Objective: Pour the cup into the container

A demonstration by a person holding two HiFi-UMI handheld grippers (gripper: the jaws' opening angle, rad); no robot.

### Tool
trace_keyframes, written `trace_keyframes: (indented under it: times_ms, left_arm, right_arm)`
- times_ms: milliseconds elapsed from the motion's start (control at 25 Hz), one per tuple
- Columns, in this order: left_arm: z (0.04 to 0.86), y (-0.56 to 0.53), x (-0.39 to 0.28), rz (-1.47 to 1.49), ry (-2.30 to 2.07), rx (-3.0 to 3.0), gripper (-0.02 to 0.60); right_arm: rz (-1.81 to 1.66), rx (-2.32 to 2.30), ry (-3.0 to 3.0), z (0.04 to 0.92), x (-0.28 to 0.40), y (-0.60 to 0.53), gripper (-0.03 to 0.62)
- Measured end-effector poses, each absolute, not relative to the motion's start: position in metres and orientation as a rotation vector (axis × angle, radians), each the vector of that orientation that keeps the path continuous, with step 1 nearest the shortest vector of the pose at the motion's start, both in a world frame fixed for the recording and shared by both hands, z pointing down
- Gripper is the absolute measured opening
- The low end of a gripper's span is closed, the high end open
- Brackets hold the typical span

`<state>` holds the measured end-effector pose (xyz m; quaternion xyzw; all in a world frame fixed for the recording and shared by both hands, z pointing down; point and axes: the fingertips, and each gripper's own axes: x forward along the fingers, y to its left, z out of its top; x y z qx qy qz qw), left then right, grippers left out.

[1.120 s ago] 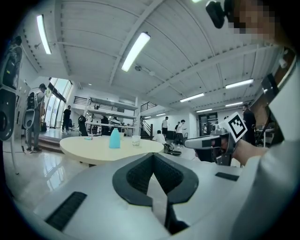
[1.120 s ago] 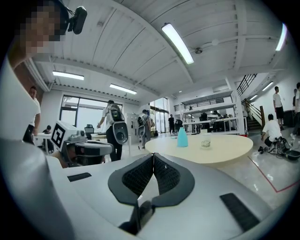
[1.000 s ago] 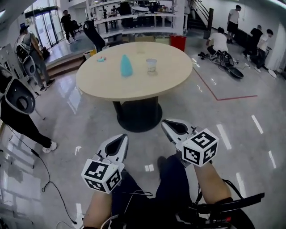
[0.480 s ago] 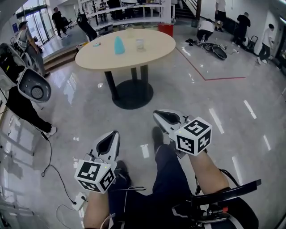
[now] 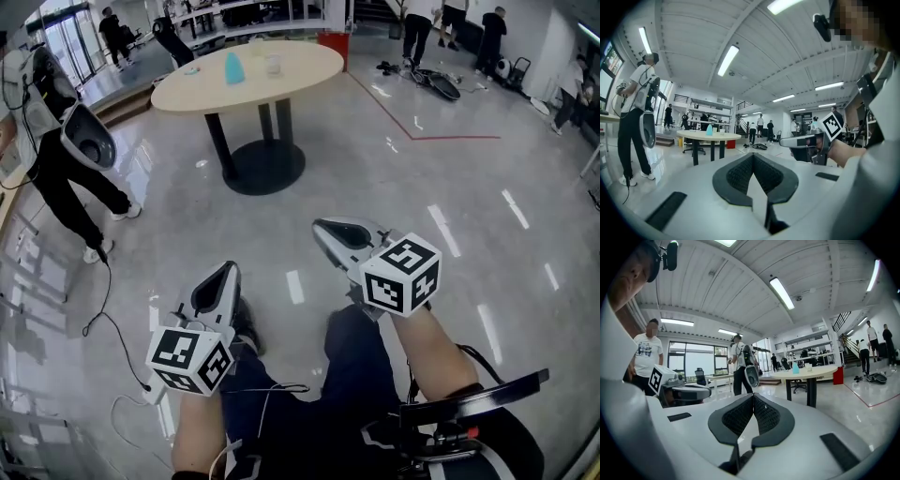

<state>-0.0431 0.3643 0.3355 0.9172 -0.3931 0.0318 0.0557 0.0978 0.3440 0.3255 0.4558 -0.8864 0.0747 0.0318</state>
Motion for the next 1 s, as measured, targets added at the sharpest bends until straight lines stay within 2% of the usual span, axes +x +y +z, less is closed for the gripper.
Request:
trace_keyframes:
  times_ms: [280,800,1000]
  left_arm:
    - [0.34,0.477,-0.052,0.096,-1.162,2.804,0.0]
    - [0.331,0.604,-0.081,0.063,-1.143,2.823,0.0]
    - [0.321,0.622,-0.084,0.03,-1.163,2.831,0.0]
  right_arm:
    - [0.222,1.464,-2.717,0.327,0.094,0.458,0.006]
    - [0.141,1.514,-2.729,0.305,0.064,0.6,0.006]
    - [0.095,1.494,-2.716,0.3,0.061,0.626,0.005]
